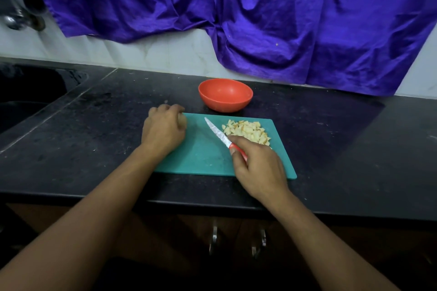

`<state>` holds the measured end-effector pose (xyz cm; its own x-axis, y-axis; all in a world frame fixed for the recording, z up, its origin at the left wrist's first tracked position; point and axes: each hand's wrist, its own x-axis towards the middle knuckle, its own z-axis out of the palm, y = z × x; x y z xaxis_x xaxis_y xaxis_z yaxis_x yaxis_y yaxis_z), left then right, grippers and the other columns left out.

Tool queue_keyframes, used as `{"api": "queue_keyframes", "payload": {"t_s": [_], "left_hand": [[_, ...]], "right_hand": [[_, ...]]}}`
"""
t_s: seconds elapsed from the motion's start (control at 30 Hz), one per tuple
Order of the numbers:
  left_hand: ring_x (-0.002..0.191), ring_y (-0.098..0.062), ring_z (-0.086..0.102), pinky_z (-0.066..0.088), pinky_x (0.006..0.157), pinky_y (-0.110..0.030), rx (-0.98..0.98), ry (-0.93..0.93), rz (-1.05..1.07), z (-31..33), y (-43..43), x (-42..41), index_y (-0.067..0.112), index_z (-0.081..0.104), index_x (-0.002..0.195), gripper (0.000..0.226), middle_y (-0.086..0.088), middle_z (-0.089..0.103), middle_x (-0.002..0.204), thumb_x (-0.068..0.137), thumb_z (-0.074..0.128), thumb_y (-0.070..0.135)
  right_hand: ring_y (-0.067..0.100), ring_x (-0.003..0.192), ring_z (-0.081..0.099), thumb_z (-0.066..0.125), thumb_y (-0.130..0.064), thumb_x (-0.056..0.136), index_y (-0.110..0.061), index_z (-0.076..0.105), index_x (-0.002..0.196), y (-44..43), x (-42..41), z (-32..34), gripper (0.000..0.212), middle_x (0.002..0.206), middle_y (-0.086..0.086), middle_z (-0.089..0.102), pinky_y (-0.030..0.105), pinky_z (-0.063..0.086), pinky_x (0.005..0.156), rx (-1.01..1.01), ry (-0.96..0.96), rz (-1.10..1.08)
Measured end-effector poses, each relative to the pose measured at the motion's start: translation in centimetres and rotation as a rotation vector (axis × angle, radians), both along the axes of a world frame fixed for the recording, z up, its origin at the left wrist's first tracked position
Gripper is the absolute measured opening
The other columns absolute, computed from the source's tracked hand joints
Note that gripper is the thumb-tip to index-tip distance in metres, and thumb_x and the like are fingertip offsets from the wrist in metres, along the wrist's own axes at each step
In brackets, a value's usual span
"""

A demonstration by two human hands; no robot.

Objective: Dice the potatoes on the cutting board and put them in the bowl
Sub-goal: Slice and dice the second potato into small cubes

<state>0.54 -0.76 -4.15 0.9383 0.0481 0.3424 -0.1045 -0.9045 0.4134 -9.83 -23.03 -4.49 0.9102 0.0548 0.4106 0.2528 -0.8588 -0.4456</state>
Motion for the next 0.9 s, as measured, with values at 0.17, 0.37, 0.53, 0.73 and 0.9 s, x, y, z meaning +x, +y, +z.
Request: {"api": "queue_keyframes", "payload": {"t_s": [0.17,0.37,0.53,0.73,0.9], "left_hand": [[0.107,-0.026,0.060,0.047,0.089,-0.038,-0.081,-0.033,-0.168,-0.2,-0.7,-2.1,0.024,0.067,0.123,0.046,-0.001,0.066,0.116,0.081,0.078,0.037],[0.097,-0.015,0.061,0.053,0.082,-0.038,-0.143,-0.055,-0.204,-1.3,-0.5,-4.4,0.032,0.065,0.116,0.049,0.009,0.058,0.108,0.075,0.081,0.056],[0.102,-0.017,0.062,0.051,0.086,-0.038,-0.158,-0.062,-0.194,-1.5,-0.4,-4.4,0.031,0.065,0.120,0.049,0.009,0.061,0.114,0.078,0.080,0.050],[0.104,-0.017,0.061,0.051,0.088,-0.038,-0.160,-0.069,-0.184,-1.5,-0.4,-4.5,0.029,0.065,0.122,0.049,0.008,0.062,0.117,0.080,0.079,0.049],[0.107,-0.018,0.060,0.052,0.089,-0.041,-0.149,-0.048,-0.184,-1.4,-0.4,-4.5,0.030,0.063,0.125,0.053,0.007,0.061,0.119,0.079,0.080,0.051]], "right_hand": [[0.011,0.095,0.066,0.051,-0.039,0.104,-0.037,0.059,0.140,0.0,0.0,0.0,0.037,0.112,-0.011,0.073,0.035,0.055,0.078,-0.015,-0.022,-0.006],[0.014,0.101,0.064,0.052,-0.037,0.104,-0.035,0.058,0.141,-0.1,0.2,0.2,0.038,0.117,-0.007,0.072,0.033,0.051,0.079,-0.036,-0.007,-0.044],[0.018,0.100,0.065,0.050,-0.028,0.104,-0.034,0.049,0.149,0.4,-0.4,1.0,0.045,0.122,-0.005,0.069,0.039,0.055,0.080,-0.065,-0.101,-0.025],[0.016,0.096,0.063,0.043,-0.037,0.107,-0.039,0.055,0.142,0.6,0.6,1.8,0.037,0.117,-0.006,0.069,0.037,0.051,0.077,-0.213,0.223,-0.008],[0.018,0.103,0.063,0.044,-0.039,0.107,-0.035,0.058,0.140,0.4,1.1,2.2,0.037,0.121,-0.006,0.069,0.039,0.053,0.083,-0.056,0.236,-0.032]]}}
